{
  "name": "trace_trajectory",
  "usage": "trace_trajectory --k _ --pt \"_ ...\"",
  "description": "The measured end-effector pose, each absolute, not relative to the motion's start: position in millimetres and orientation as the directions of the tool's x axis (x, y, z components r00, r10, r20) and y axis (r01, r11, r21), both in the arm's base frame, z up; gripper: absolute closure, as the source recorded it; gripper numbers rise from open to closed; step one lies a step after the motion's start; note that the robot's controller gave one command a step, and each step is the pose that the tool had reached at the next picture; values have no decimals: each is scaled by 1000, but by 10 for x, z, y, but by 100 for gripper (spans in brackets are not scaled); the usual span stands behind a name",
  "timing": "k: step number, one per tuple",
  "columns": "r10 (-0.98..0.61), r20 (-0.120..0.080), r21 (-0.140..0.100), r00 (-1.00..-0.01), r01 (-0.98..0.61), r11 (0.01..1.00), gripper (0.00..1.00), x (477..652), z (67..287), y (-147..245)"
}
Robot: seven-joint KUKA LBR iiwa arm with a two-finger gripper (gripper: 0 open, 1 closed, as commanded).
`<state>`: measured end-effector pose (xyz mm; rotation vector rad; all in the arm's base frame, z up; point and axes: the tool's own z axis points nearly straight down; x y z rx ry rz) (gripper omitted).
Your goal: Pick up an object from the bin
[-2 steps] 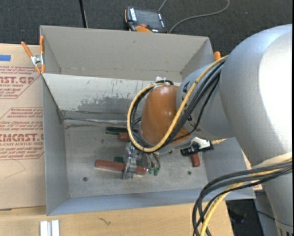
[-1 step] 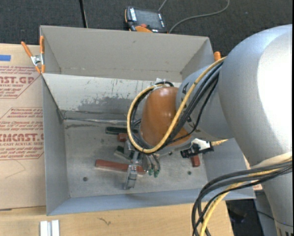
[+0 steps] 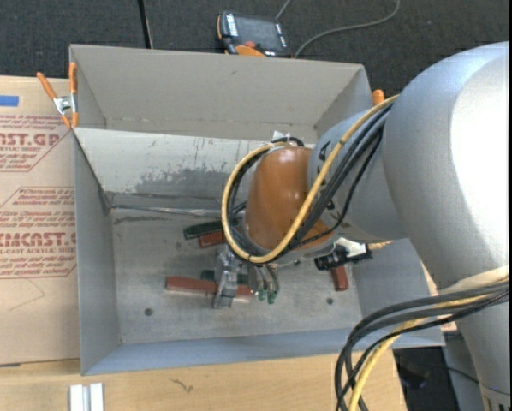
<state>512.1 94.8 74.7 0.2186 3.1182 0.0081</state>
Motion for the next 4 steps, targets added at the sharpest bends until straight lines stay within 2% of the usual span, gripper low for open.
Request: trace_trajectory --k 1,2,3,4 --pt "138 0 2 -990 138 990 0 5073 699 945" --pt "139 -7 4 -990 139 990 100 5095 721 946" --pt "138 0 2 -990 138 990 0 5073 701 946" --pt "138 -1 2 -990 138 990 100 5080 709 947"
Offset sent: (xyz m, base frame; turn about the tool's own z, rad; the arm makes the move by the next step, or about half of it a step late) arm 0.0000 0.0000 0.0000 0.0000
